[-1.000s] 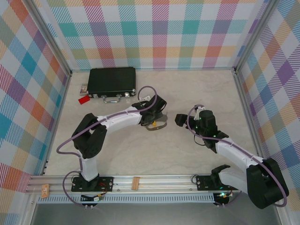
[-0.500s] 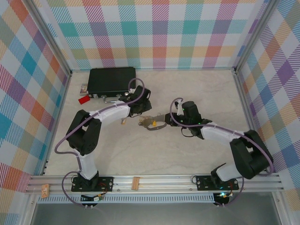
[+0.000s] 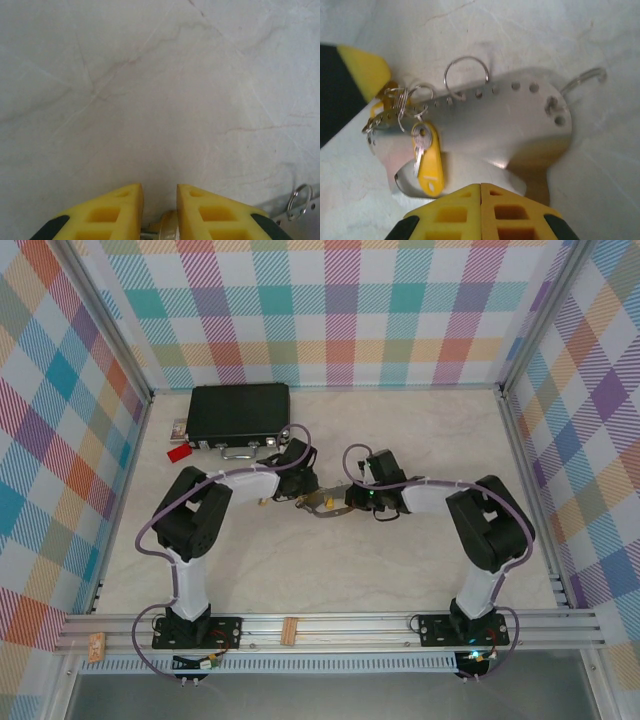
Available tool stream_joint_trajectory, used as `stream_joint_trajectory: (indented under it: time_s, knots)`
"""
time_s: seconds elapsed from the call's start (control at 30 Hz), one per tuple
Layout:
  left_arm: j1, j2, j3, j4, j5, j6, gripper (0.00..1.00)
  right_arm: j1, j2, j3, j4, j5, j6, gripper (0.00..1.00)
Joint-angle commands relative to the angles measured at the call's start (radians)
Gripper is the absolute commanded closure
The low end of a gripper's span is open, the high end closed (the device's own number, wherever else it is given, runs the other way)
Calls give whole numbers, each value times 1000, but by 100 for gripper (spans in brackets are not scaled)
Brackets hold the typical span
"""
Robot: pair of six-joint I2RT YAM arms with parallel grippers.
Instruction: Put the keys on the keyring
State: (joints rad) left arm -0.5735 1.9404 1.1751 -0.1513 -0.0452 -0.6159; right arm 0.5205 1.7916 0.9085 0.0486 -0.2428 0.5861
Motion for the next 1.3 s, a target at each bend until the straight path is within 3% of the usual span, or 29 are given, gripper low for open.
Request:
stream_joint_trajectory:
  time_s: [0.0,0.4,0.6,0.87,1.1,1.27]
  knots:
    - [-10,-55,-87,-71,43,-34,75,-10,54,72,-104,34,-26,93]
    - [-175,-195,-240,-32,99,-194,74,-49,130,199,-235,77,-94,87]
    - [-235,-268,-309,62,103,-263,73,-50,80,204,-265,86,-152,76]
    - [-199,-400,-309,-23,-29,-164,68,-30,-11,140,-195,36,-196,65]
    - [-121,-505,-355,24,-8,-83,53,-8,61,215,-220,8,-284,66]
    - [-114,-578,-395,40,-22,-54,50,-8,119,279,-240,-6,-310,67]
